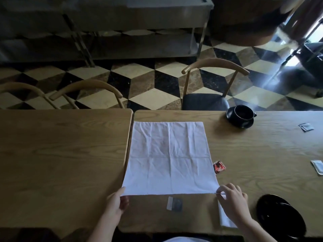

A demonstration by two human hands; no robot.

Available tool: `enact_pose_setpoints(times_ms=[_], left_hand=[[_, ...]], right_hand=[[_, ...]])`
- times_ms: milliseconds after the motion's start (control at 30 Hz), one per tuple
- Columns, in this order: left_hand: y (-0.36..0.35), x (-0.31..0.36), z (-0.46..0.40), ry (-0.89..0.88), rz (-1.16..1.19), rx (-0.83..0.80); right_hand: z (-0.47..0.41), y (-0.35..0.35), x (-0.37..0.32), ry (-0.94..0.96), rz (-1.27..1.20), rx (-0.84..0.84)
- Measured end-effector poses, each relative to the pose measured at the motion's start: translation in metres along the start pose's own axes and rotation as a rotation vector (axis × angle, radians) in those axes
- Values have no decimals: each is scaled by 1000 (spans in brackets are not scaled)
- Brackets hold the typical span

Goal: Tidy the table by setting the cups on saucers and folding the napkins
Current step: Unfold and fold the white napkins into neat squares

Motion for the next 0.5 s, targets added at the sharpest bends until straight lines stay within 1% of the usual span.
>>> enact_pose_setpoints(times_ms=[67, 167, 267, 333, 400, 467, 500], left_hand=[[-9, 13, 5, -41, 6, -7], [-34, 43, 15, -177, 29, -43], [-73, 71, 17, -234, 88, -191], [-99, 89, 14, -229, 121, -288], [-122, 108, 5, -231, 85, -337], [-141, 127, -6, -257, 10, -352], [-148, 137, -16, -292, -68, -316]], right_hand=[[-11, 8, 3, 10, -66, 36], [-38, 31, 2, 8, -242, 99], [-75, 52, 3, -105, -476, 112], [-102, 56, 5, -183, -629, 47], [-132, 56, 6, -240, -784, -32], [-157, 59, 3, -266, -855, -81], [-172, 60, 1, -268, -863, -95]])
Point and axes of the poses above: each hand's wrist, its own z-axis away from the middle knuckle, its own y-axis out of the back of the hand, x = y × z, the point moved 7 cm from there along -z, towards the middle knuckle, and after that the axes turned 12 degrees about z, right-handed, at the moved point
